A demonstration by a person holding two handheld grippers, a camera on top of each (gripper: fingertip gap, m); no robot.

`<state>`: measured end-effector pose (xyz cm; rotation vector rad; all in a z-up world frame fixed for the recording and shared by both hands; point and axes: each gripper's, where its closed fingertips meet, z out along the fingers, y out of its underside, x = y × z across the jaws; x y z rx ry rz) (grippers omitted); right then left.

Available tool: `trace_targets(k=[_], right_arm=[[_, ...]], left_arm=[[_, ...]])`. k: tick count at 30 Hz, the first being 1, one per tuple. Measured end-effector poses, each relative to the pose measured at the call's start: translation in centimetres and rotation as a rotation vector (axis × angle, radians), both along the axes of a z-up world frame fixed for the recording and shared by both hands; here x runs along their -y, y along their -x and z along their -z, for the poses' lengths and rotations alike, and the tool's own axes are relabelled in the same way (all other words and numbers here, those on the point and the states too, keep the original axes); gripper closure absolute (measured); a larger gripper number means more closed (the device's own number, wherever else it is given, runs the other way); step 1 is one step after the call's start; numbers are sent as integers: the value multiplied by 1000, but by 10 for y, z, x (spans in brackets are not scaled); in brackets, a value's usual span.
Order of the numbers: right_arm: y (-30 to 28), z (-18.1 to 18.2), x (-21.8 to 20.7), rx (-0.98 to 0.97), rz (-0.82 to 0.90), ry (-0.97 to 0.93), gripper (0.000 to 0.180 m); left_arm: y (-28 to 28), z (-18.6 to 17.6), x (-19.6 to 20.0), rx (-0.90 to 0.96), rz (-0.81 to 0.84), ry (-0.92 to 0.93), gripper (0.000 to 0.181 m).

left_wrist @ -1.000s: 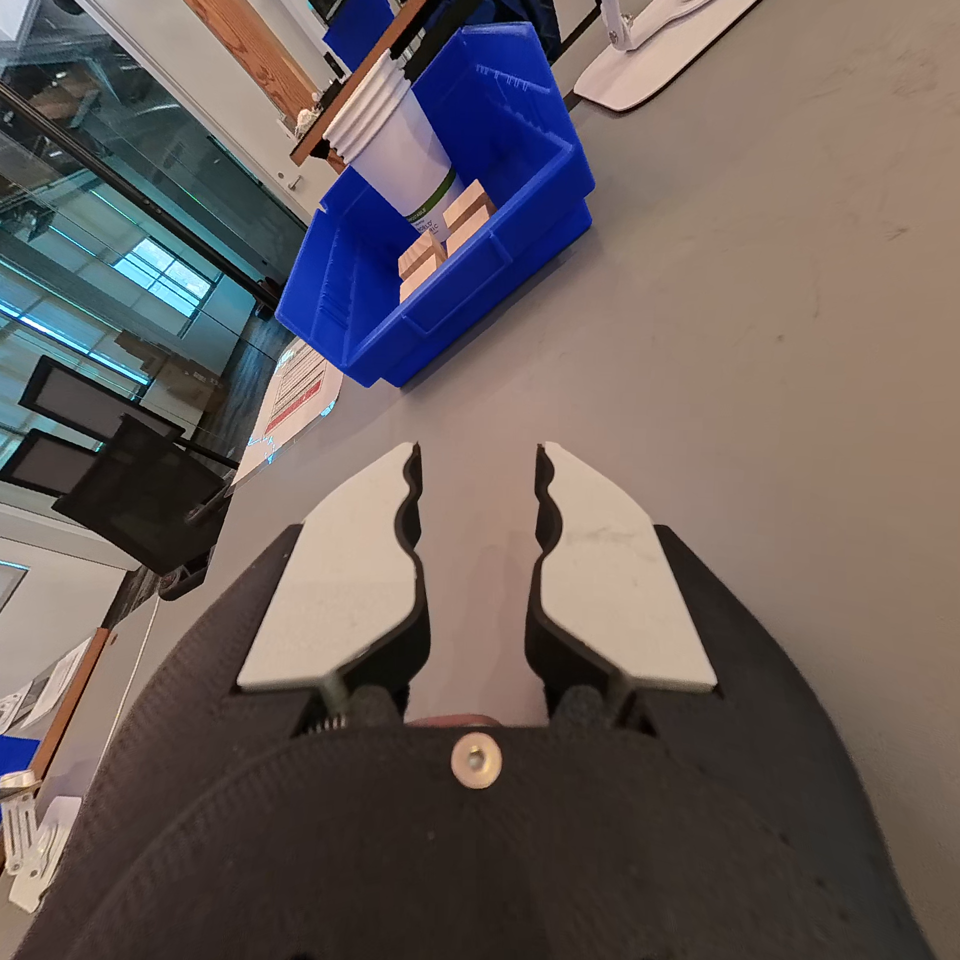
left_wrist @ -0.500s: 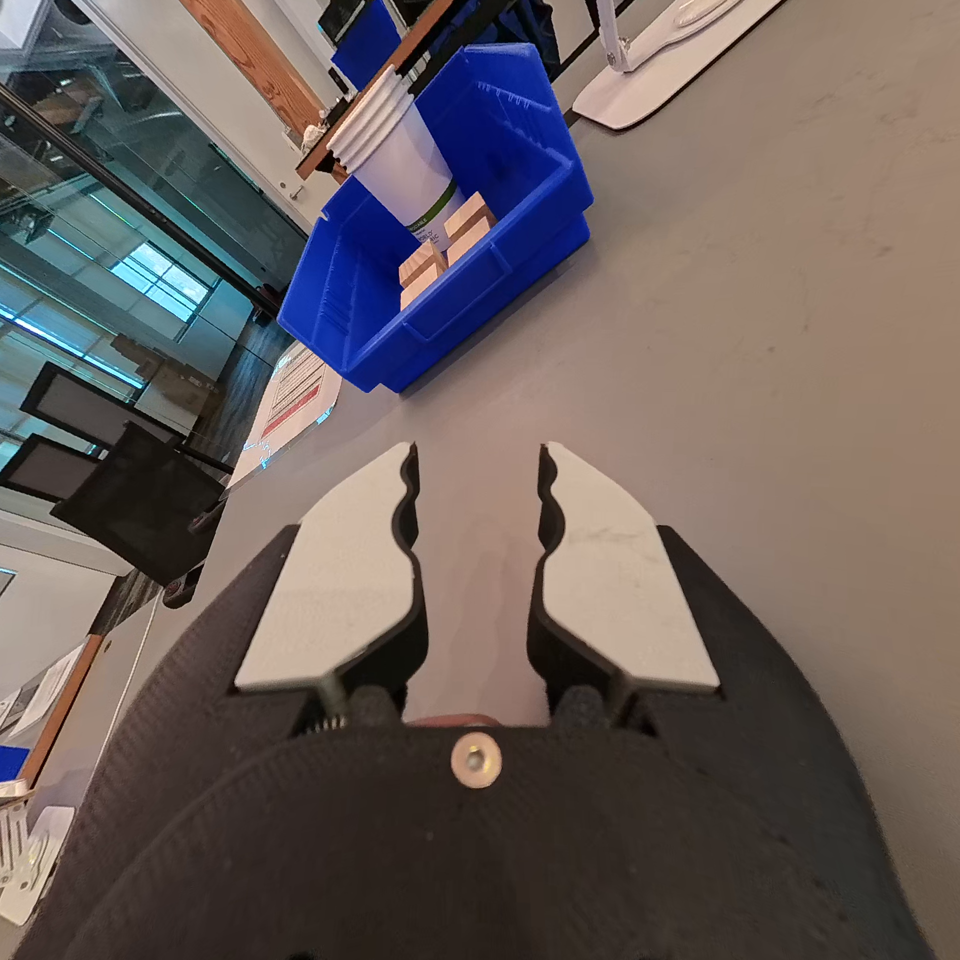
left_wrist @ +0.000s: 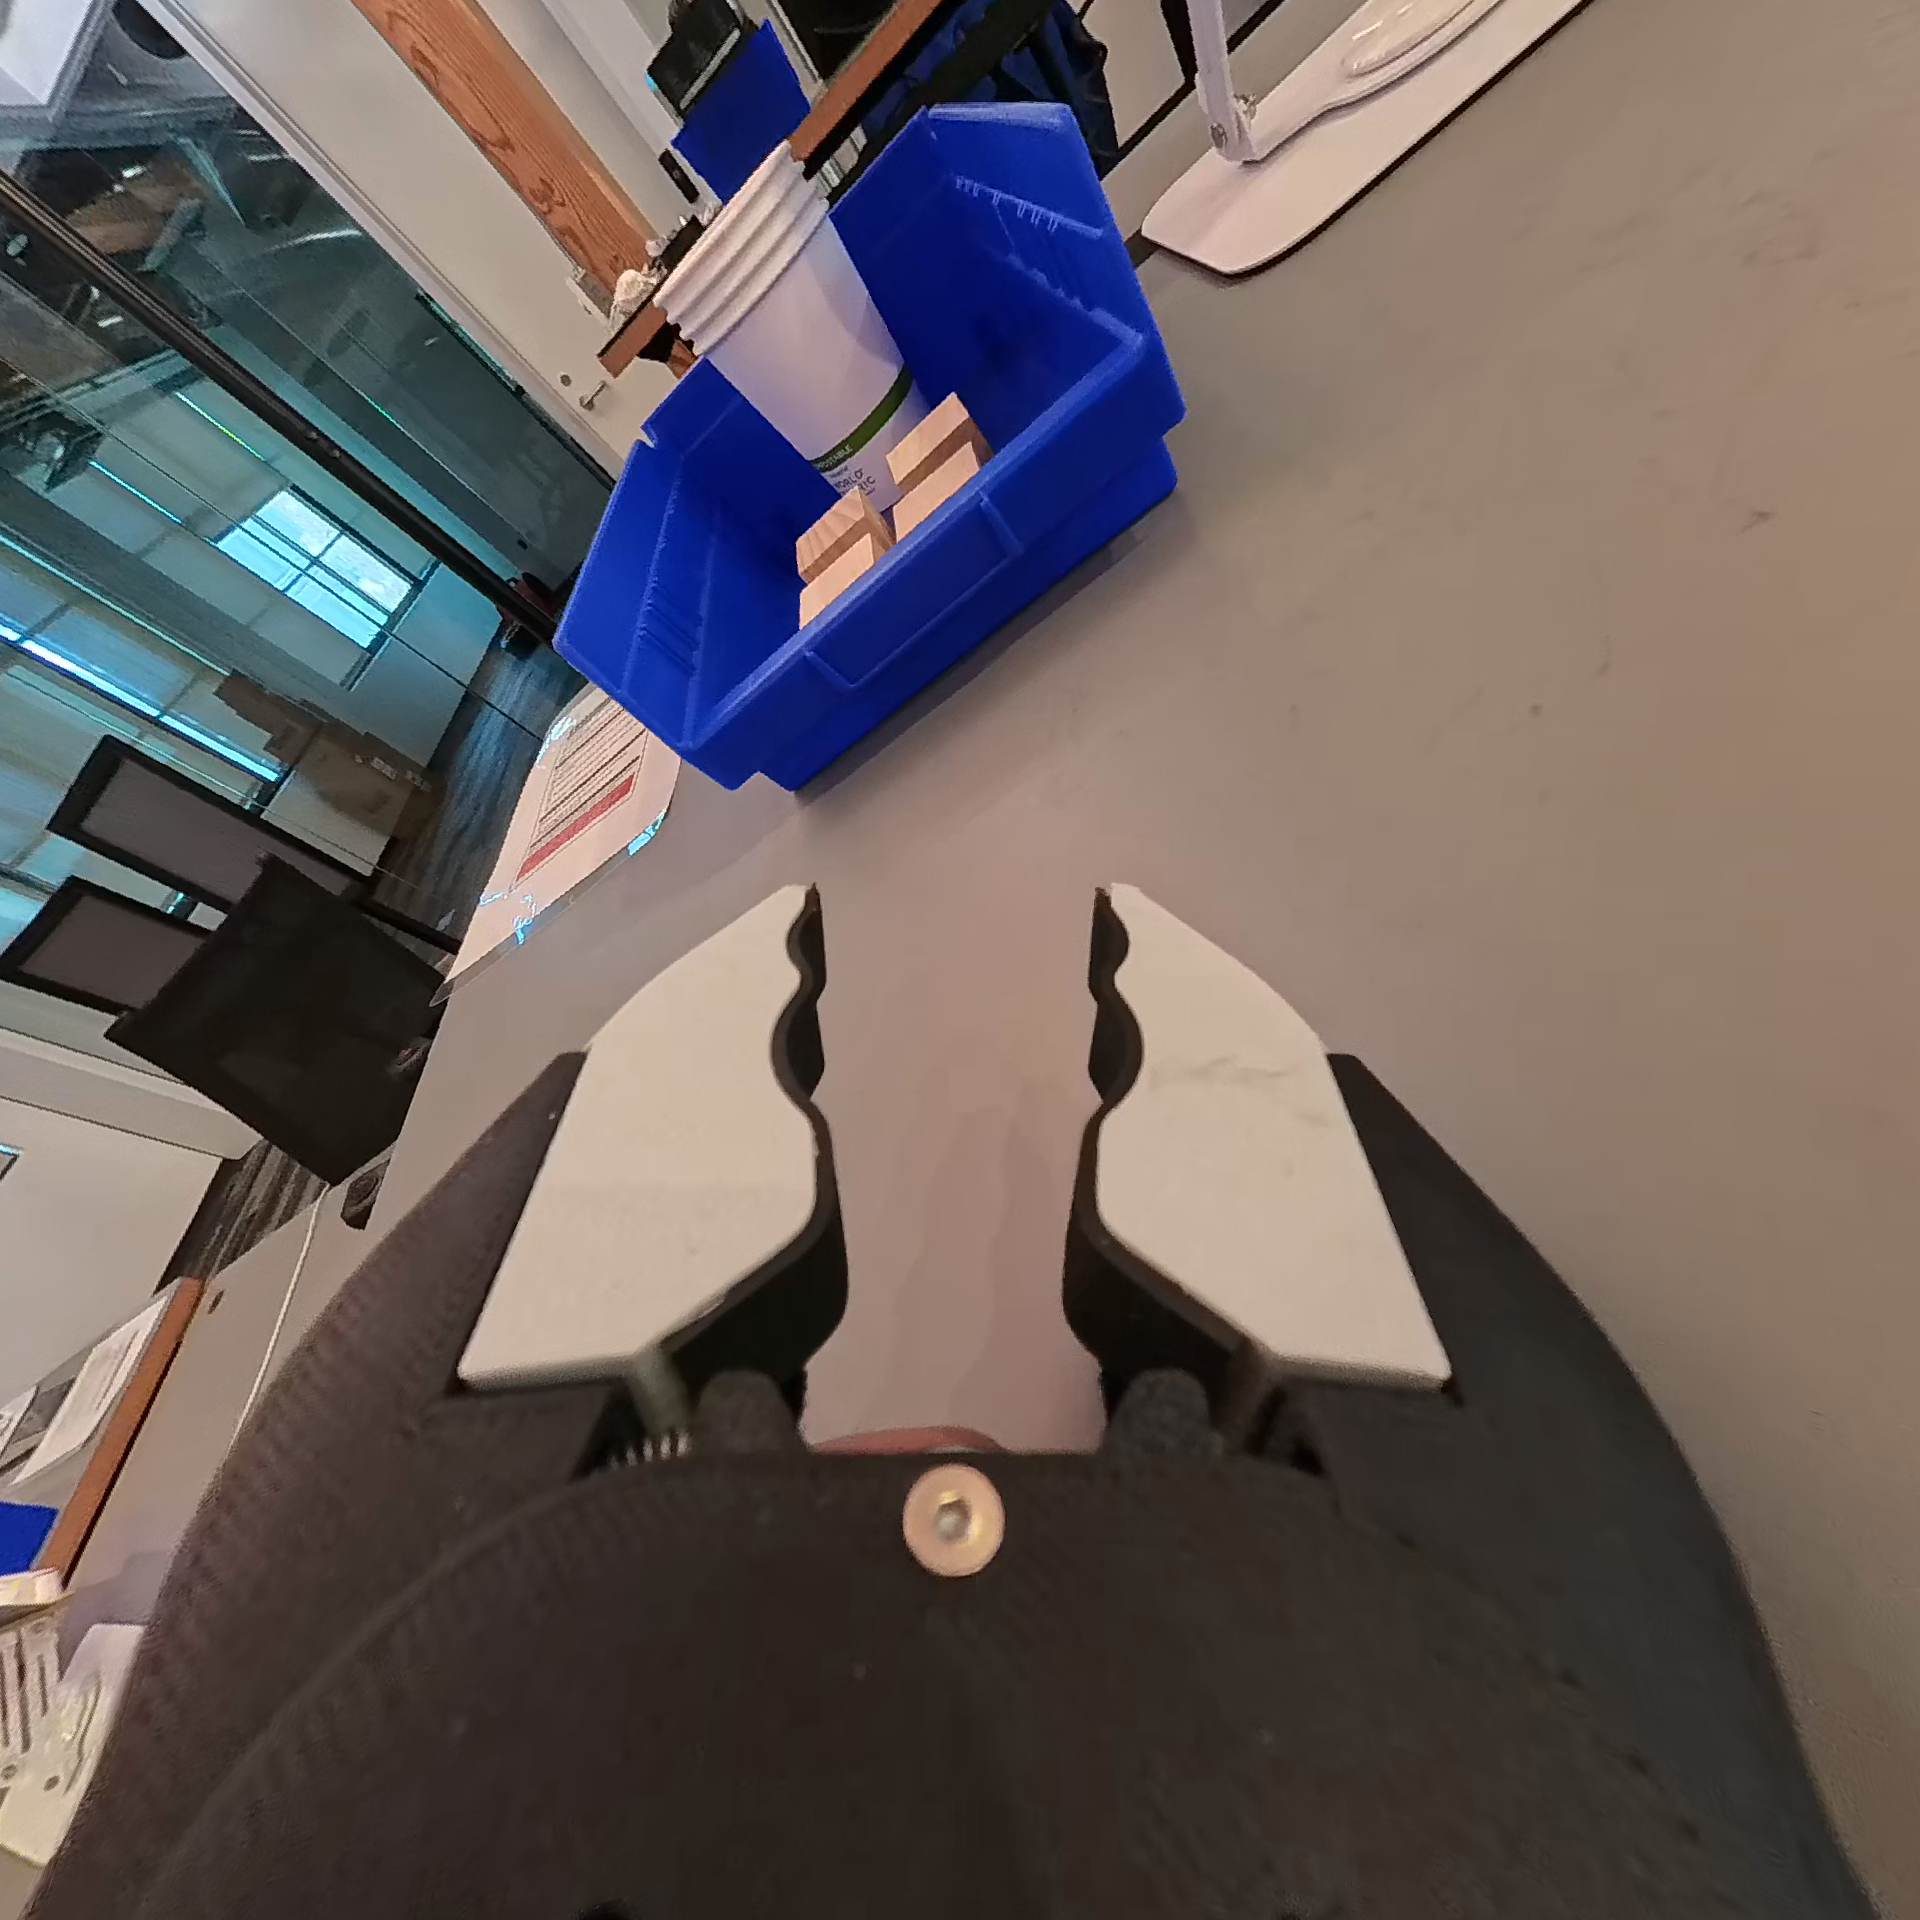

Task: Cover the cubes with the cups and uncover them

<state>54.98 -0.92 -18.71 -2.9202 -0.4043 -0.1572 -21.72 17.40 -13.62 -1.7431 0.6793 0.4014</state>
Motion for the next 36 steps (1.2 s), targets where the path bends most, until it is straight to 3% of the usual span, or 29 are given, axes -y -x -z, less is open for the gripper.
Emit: trace_targets(k=[36], right_arm=[[1, -47, -2, 45, -31, -68, 96]], left_arm=[[-5, -52, 5, 2, 33, -52, 127]])
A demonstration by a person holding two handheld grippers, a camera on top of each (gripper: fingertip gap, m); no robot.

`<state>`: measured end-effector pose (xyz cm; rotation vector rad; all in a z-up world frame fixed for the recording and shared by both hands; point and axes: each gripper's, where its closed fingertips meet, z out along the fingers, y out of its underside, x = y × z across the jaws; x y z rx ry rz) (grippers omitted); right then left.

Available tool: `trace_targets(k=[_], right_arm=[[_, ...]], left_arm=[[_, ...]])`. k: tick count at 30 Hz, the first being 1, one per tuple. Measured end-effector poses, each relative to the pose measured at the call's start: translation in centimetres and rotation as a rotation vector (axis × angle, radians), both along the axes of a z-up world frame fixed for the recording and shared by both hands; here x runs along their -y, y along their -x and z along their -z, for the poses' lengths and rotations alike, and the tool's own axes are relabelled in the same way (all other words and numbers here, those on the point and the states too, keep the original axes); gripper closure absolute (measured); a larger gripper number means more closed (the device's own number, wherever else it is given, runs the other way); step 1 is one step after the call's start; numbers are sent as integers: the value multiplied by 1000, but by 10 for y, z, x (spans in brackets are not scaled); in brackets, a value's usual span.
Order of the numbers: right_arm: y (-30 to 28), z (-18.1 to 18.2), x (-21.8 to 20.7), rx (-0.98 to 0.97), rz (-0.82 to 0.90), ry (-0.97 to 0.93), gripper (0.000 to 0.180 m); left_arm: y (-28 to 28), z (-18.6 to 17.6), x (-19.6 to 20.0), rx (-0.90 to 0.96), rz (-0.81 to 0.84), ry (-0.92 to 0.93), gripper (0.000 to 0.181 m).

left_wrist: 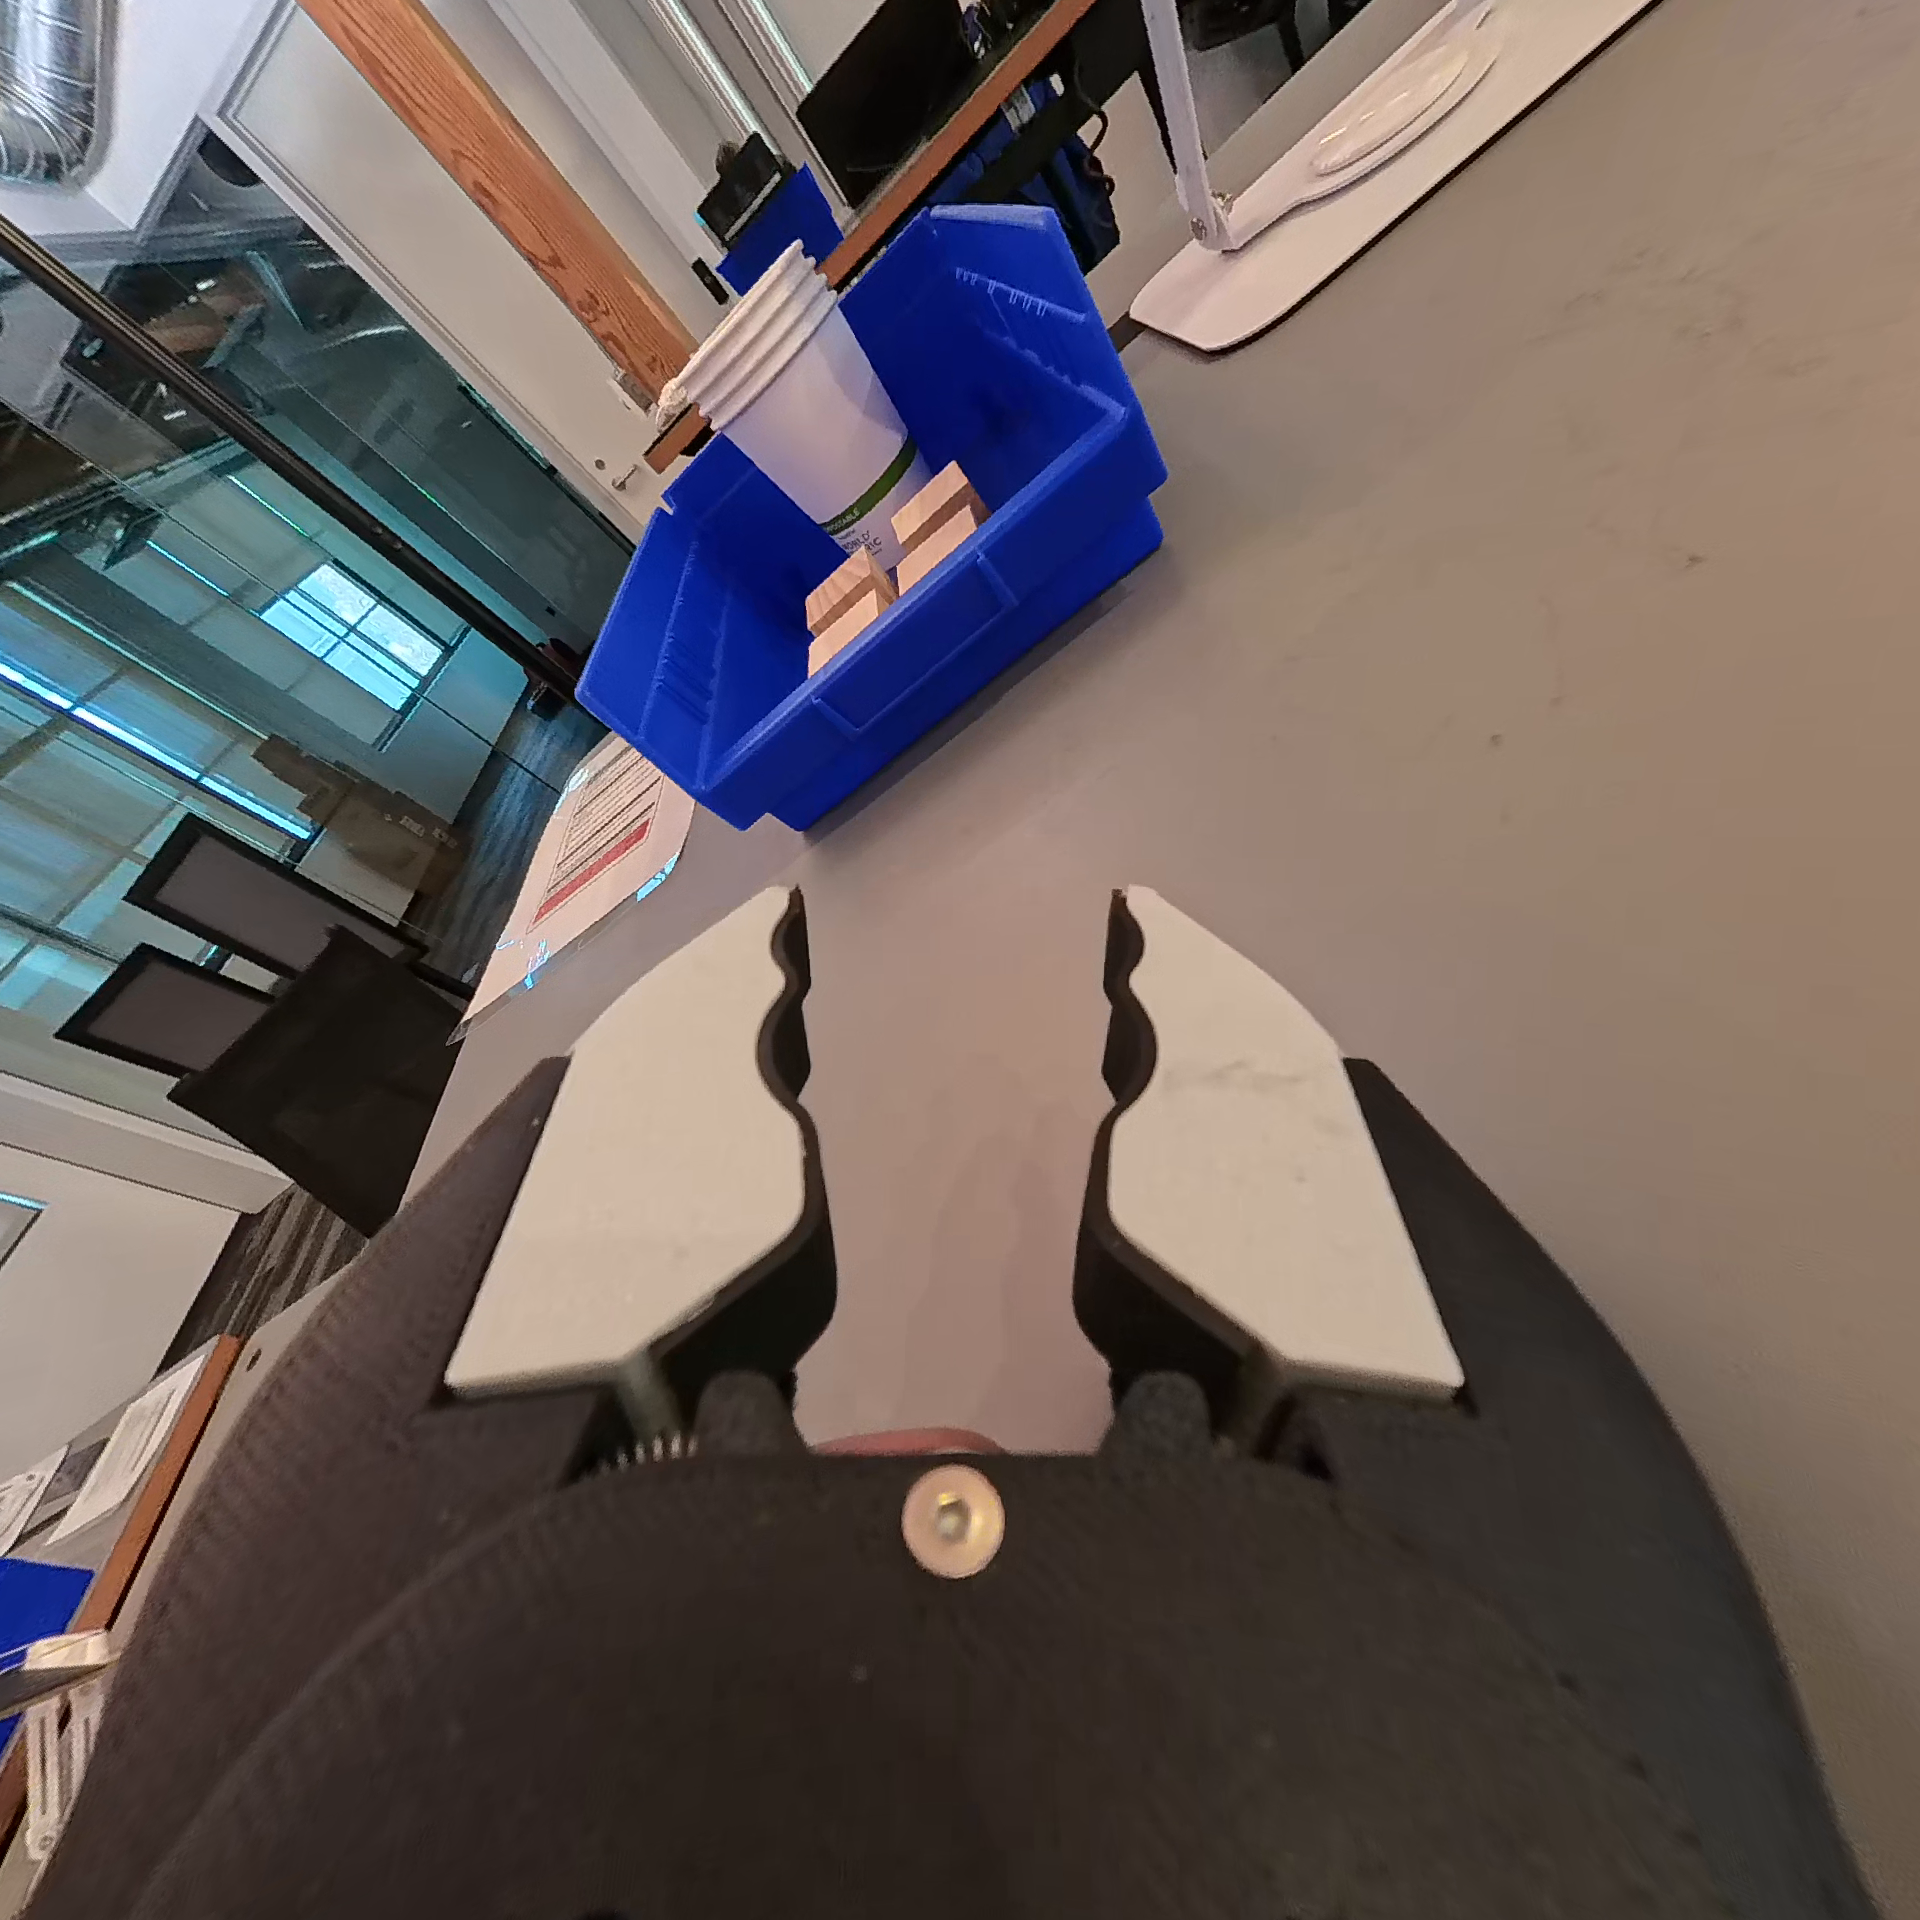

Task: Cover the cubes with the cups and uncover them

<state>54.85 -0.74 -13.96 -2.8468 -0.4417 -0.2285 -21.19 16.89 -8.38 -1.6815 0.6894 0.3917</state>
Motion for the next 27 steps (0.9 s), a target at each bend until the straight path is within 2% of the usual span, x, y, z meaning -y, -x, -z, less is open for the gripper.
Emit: trace_targets(k=[10, 14, 16, 18, 23, 27], right_arm=[[0, -14, -1, 21, -14, -47, 95], [-9, -24, -3, 73, -17, -116, 71], [-9, -38, -9, 76, 3, -220, 65], [1, -65, -24, 77, 7, -380, 67], [77, -113, -79, 70, -150, -653, 67], [171, -109, -128, -45, -352, -727, 66]], left_arm=[[-2, -15, 2, -2, 11, -16, 126], [-1, -21, 2, 19, 19, -17, 123], [4, -23, -1, 36, 21, -1, 121], [14, -24, -5, 18, 5, 10, 117], [37, -27, -19, -20, -10, 26, 111], [44, -16, -26, -42, 18, 84, 103]])
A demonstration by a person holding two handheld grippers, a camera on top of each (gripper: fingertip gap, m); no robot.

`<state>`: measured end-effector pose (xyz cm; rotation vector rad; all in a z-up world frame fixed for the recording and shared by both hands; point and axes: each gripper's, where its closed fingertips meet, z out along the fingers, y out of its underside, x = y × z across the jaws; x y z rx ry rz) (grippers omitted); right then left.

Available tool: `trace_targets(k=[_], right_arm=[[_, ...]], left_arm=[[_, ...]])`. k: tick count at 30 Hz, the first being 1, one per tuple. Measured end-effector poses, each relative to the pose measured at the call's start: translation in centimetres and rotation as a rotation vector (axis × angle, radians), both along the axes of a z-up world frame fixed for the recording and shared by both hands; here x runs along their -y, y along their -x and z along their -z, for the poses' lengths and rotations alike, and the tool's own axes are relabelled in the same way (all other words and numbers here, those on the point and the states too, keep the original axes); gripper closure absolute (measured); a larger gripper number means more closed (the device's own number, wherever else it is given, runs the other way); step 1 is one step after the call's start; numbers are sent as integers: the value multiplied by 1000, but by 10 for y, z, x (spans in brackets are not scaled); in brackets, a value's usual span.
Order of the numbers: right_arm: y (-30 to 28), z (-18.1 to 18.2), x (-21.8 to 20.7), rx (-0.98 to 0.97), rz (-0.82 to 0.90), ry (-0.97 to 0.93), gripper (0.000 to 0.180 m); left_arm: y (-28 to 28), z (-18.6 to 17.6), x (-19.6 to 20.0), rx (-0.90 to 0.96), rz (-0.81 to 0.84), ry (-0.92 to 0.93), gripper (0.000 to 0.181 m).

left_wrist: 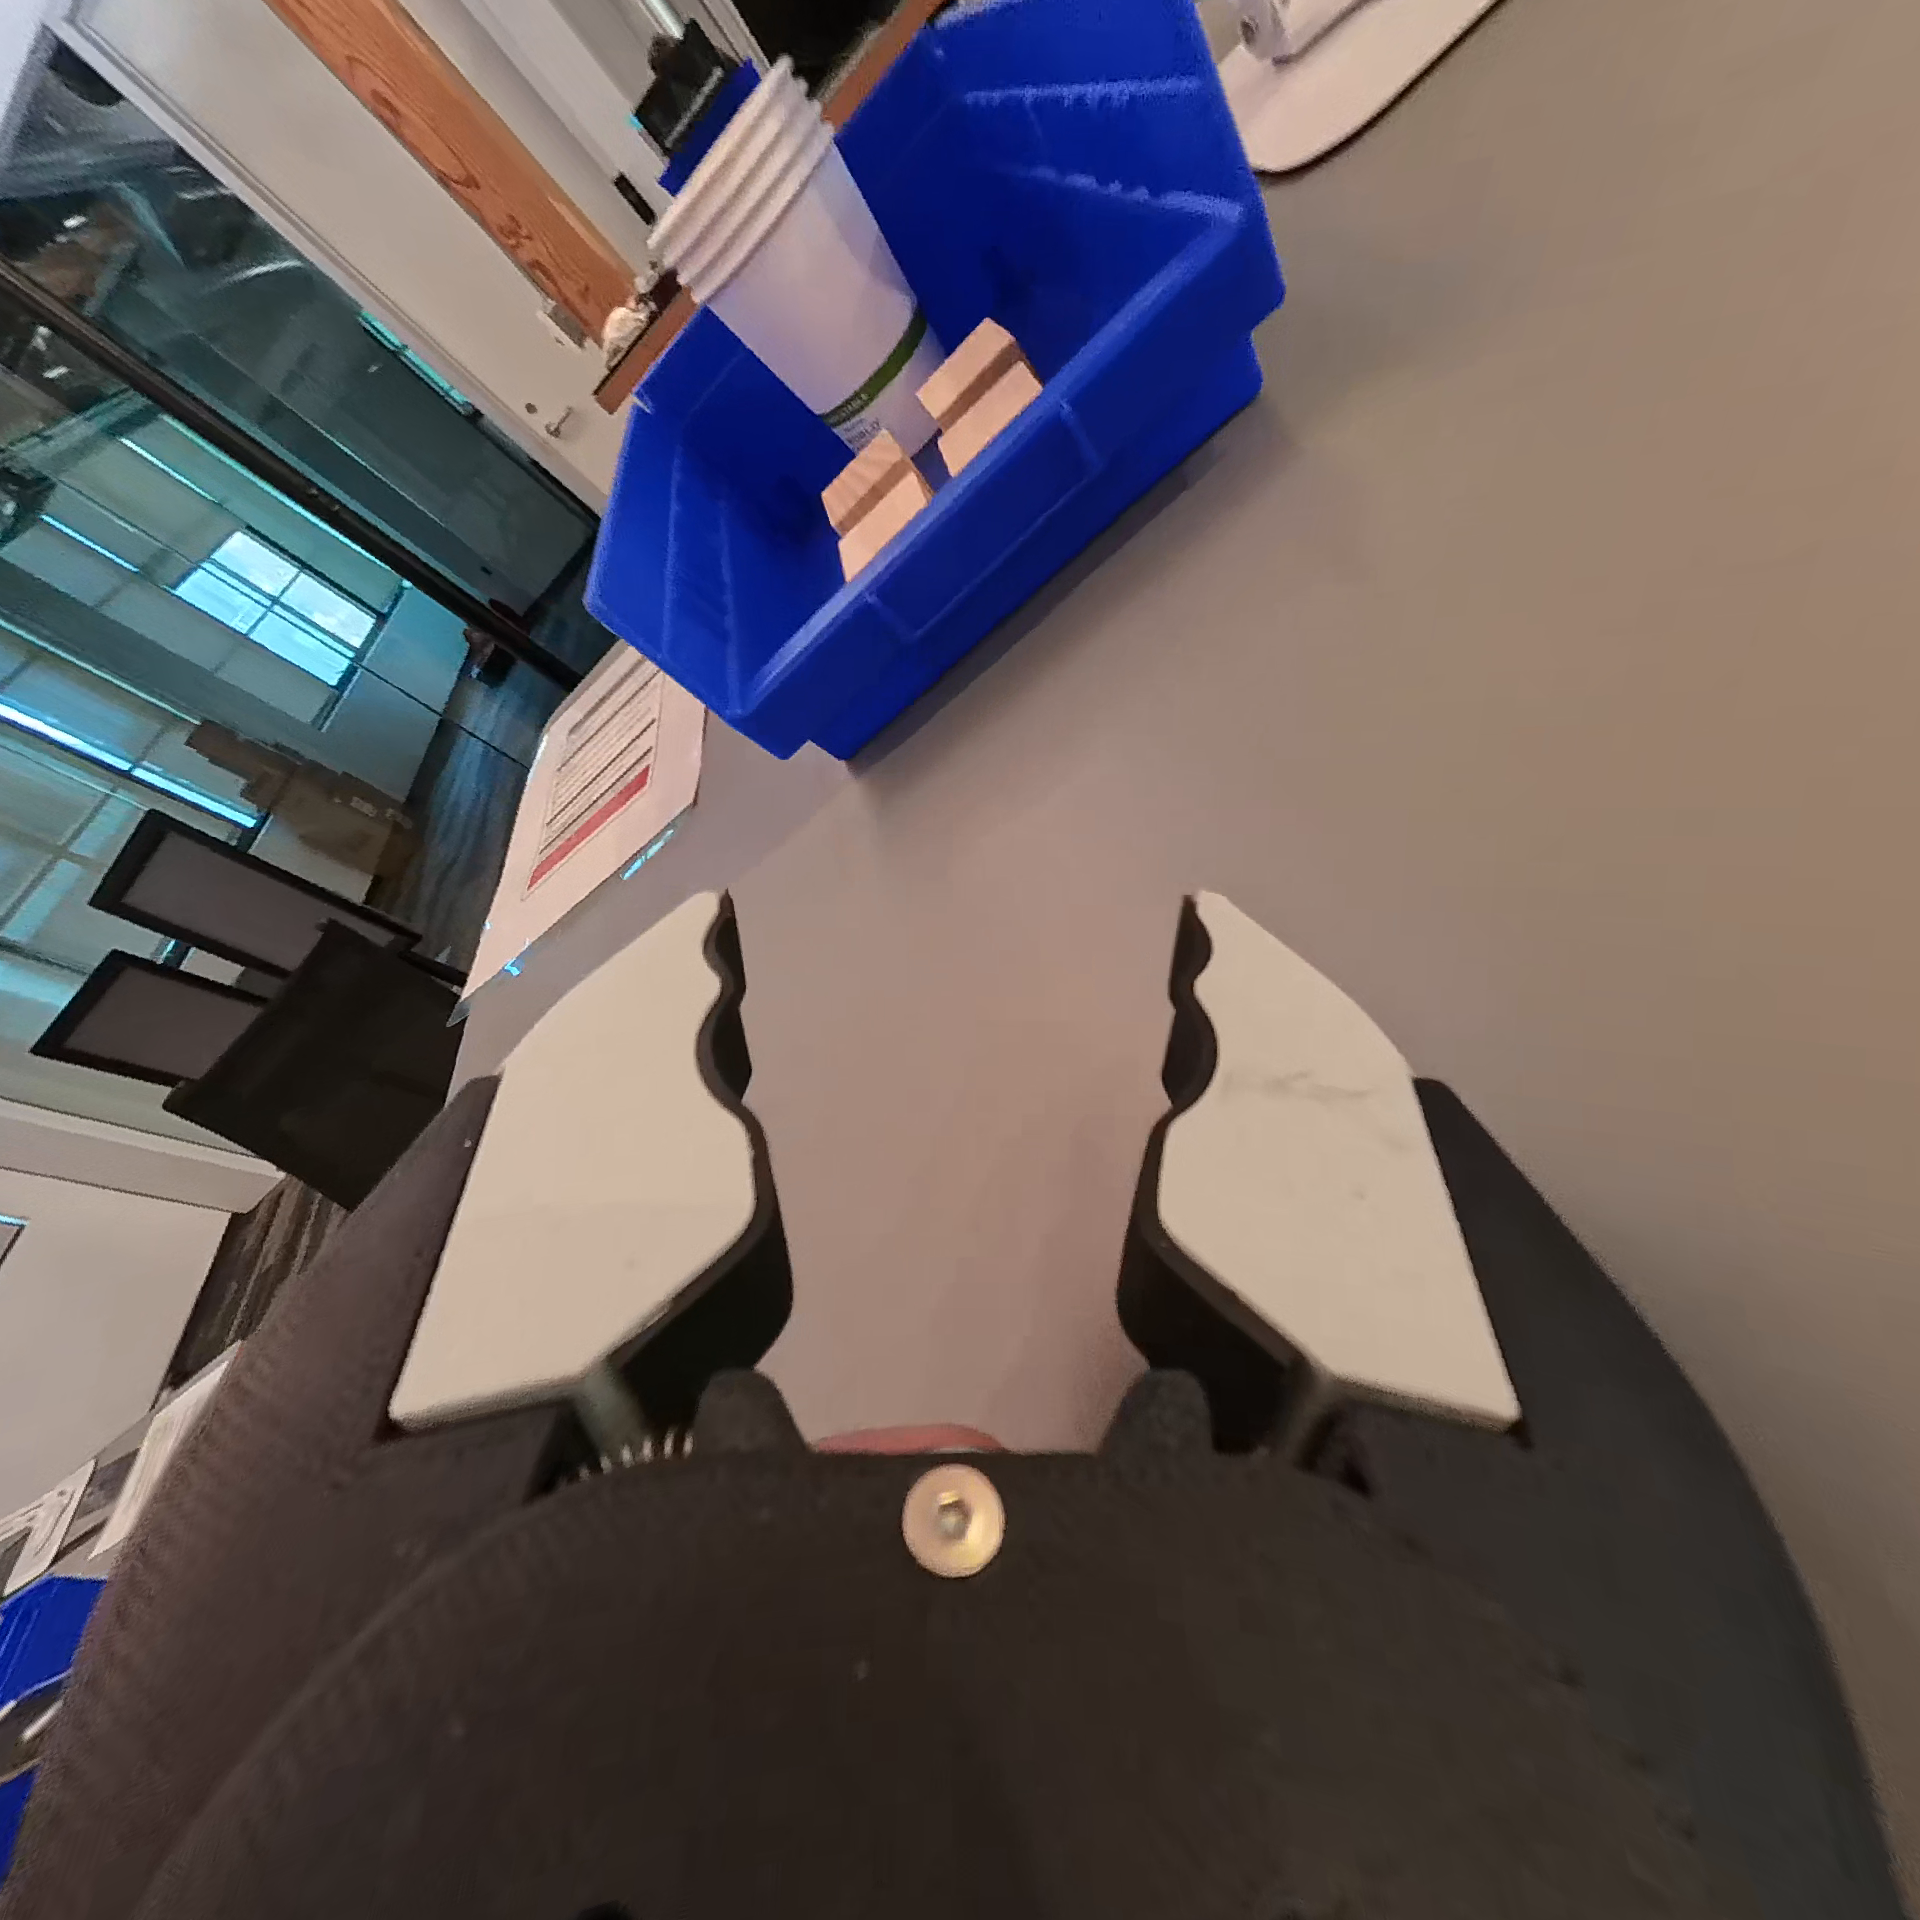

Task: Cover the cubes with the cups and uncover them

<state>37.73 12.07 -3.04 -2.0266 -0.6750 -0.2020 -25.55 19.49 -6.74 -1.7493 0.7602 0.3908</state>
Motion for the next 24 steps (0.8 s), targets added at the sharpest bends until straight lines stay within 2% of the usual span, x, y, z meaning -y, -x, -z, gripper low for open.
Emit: trace_targets(k=[3, 8, 11, 15, 18, 24], right_arm=[[71, 8, -28, -92, -180, -3, 65], [160, -5, -54, -403, -446, -60, 67], [162, -3, -70, -409, -418, -140, 74], [132, 6, -81, -148, -318, -297, 82], [109, 15, -89, -23, -228, -316, 82], [92, 28, -97, 40, -136, -281, 77]], left_arm=[[3, 16, -3, -20, 34, 76, 91], [5, 17, -2, -26, 54, 82, 96], [2, 16, 2, -45, 74, 55, 101], [11, 15, 2, -73, 15, 26, 116], [18, 20, -1, -117, -42, 40, 124], [21, 24, -3, -176, -80, 38, 141]])
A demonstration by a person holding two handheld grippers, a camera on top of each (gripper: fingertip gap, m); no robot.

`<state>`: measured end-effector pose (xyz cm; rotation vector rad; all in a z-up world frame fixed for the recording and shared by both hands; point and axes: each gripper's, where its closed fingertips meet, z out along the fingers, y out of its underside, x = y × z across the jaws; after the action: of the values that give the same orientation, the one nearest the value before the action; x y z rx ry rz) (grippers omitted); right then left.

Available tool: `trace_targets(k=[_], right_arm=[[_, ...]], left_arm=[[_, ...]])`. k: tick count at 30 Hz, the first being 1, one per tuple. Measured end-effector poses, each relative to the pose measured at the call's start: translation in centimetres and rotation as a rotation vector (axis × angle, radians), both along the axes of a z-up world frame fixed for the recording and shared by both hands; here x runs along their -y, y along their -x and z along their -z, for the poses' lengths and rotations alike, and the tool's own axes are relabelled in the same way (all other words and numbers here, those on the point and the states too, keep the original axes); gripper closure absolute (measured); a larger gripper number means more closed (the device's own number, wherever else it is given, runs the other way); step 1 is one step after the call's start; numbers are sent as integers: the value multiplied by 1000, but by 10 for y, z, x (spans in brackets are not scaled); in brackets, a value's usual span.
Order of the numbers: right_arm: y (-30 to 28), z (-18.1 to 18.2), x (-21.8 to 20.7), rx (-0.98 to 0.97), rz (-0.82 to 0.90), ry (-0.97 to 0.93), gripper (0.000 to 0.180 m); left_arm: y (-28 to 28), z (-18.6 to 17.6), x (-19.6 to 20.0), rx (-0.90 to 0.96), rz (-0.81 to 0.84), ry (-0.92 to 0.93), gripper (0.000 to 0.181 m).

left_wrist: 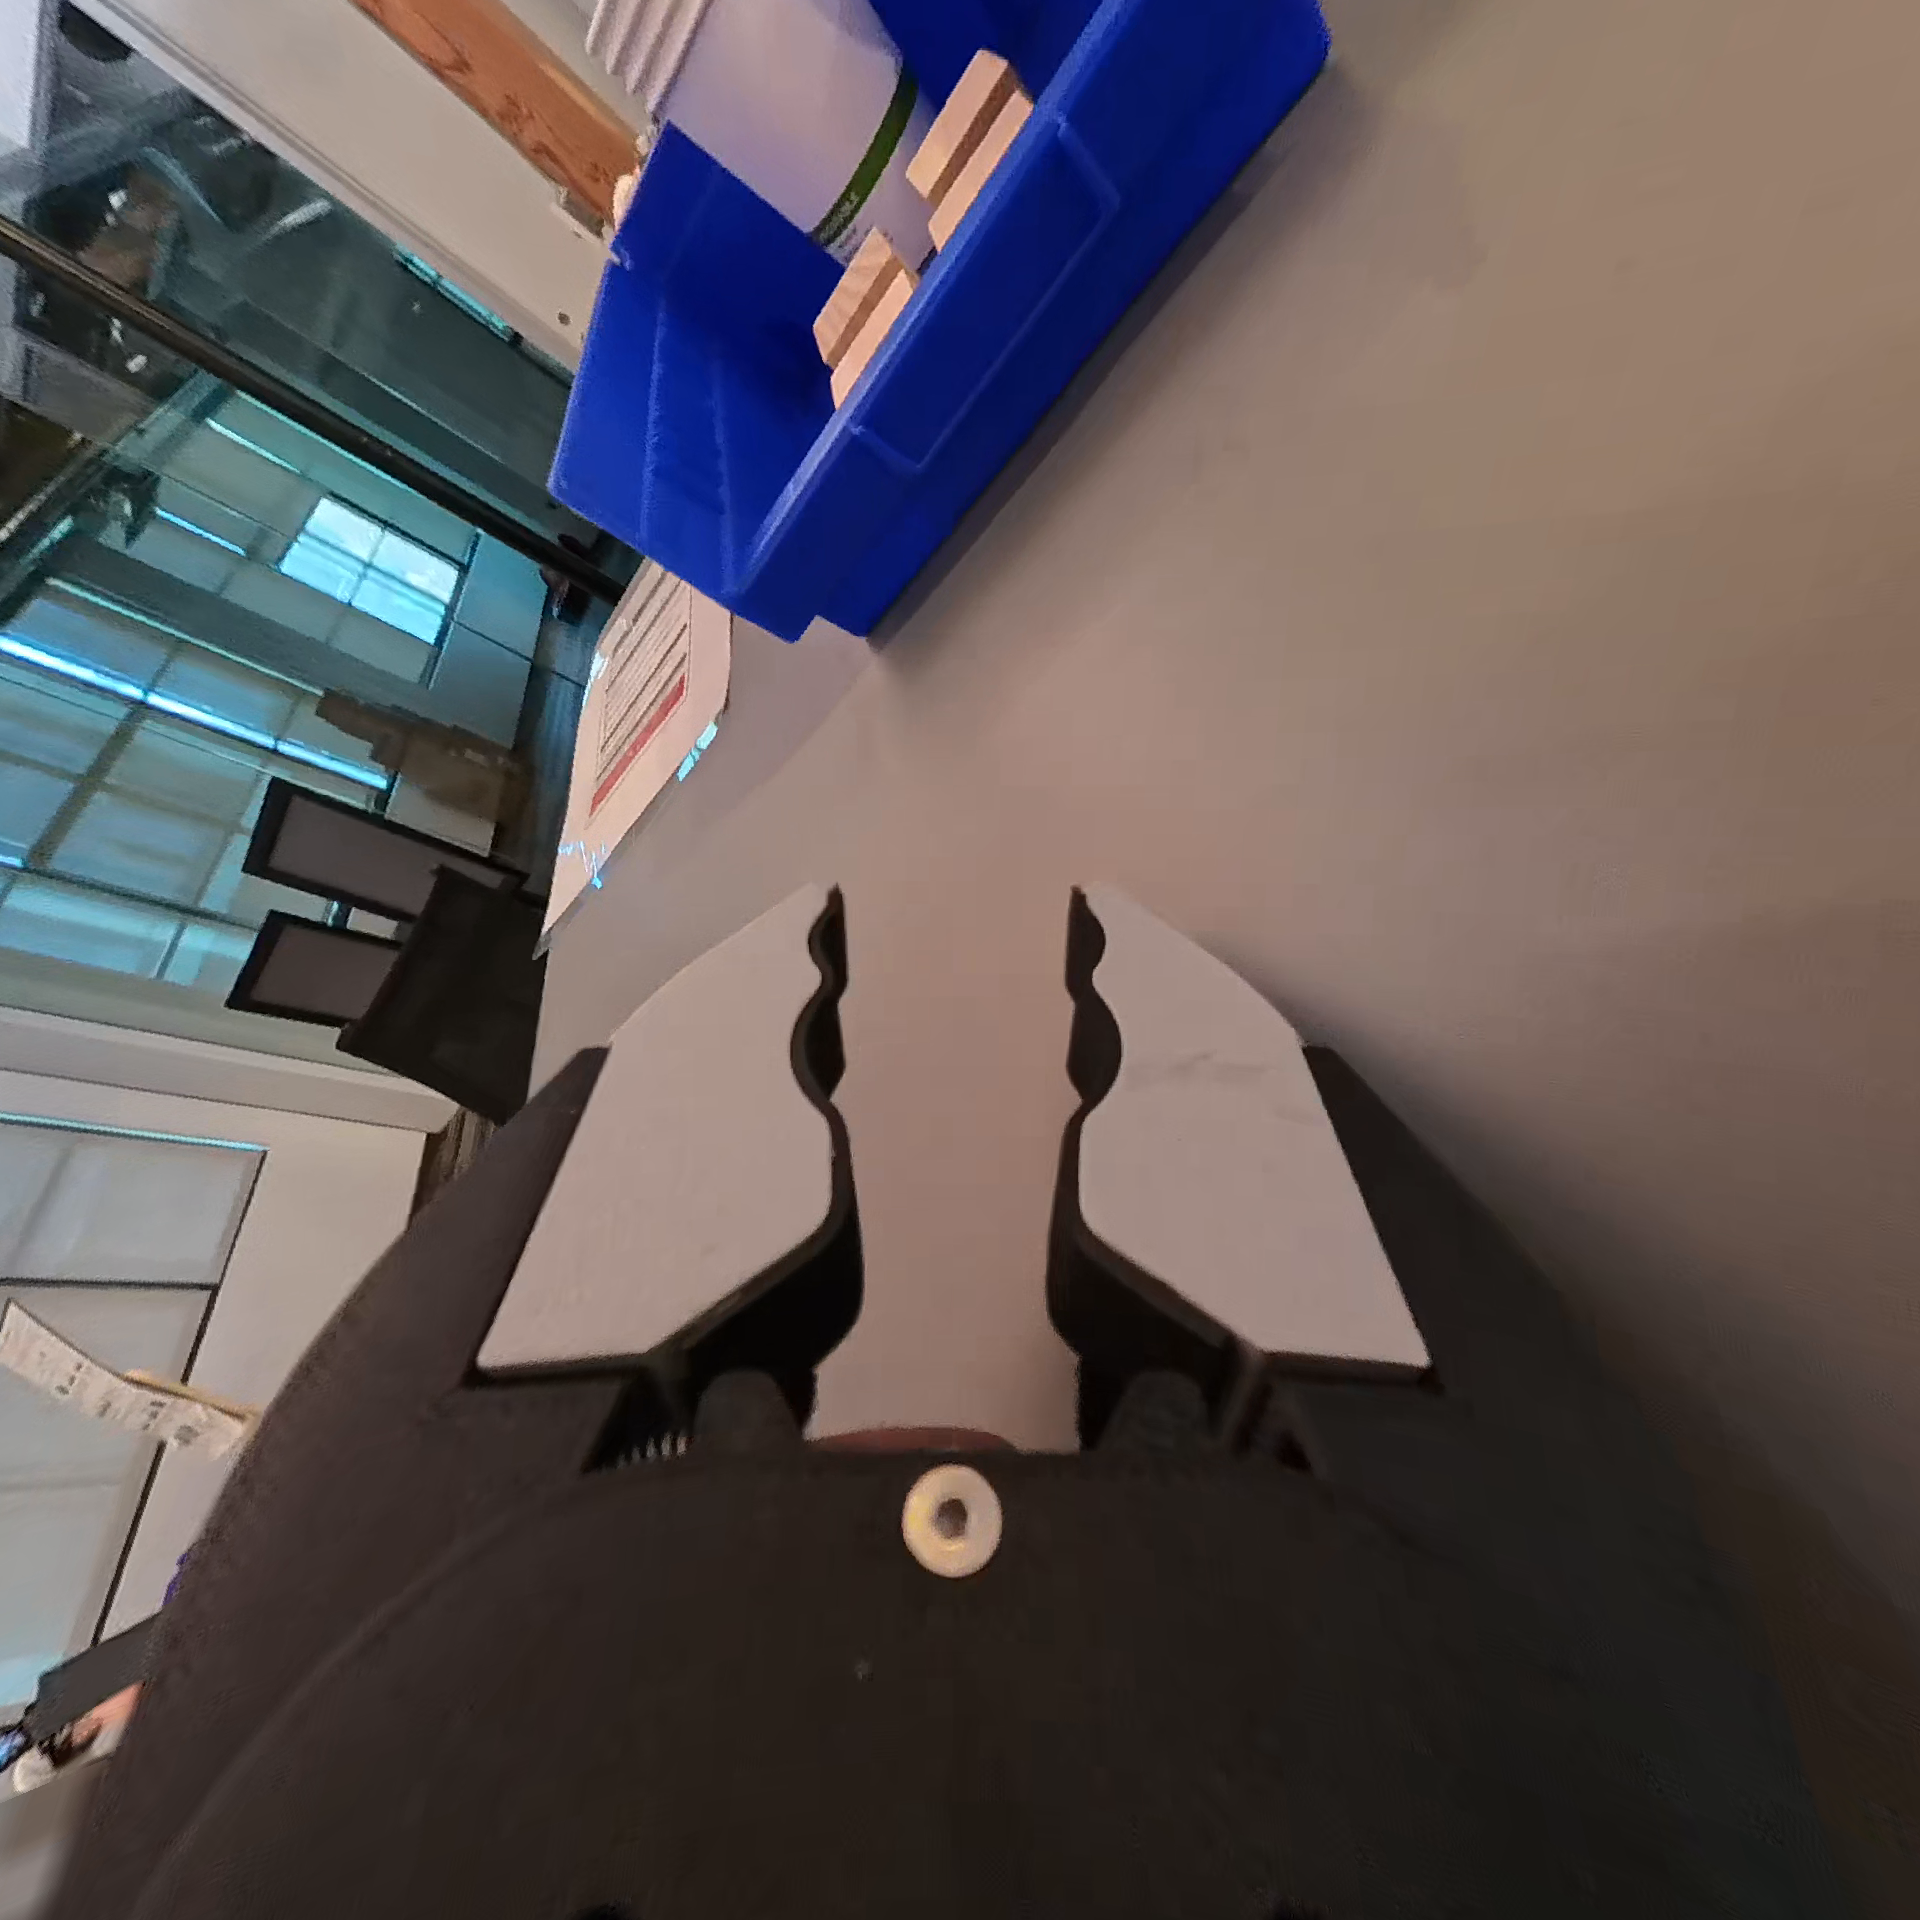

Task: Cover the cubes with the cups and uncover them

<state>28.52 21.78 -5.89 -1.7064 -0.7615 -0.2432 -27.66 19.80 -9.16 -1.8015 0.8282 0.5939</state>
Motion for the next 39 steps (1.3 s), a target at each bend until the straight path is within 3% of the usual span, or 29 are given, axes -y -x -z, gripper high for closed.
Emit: trace_targets(k=[4, 14, 27, 39], right_arm=[[-5, 5, -5, 39, 45, 6, 74], [-17, 15, -11, 84, 120, 37, 65], [-25, 18, -16, 49, 160, 77, 68], [-32, 22, -20, 20, 183, 115, 68]], left_arm=[[5, 2, -5, -11, -30, 10, 147], [10, -2, -7, -2, -62, -18, 135], [14, -1, -10, -3, -86, -7, 139], [17, 7, -14, -17, -112, 41, 157]])
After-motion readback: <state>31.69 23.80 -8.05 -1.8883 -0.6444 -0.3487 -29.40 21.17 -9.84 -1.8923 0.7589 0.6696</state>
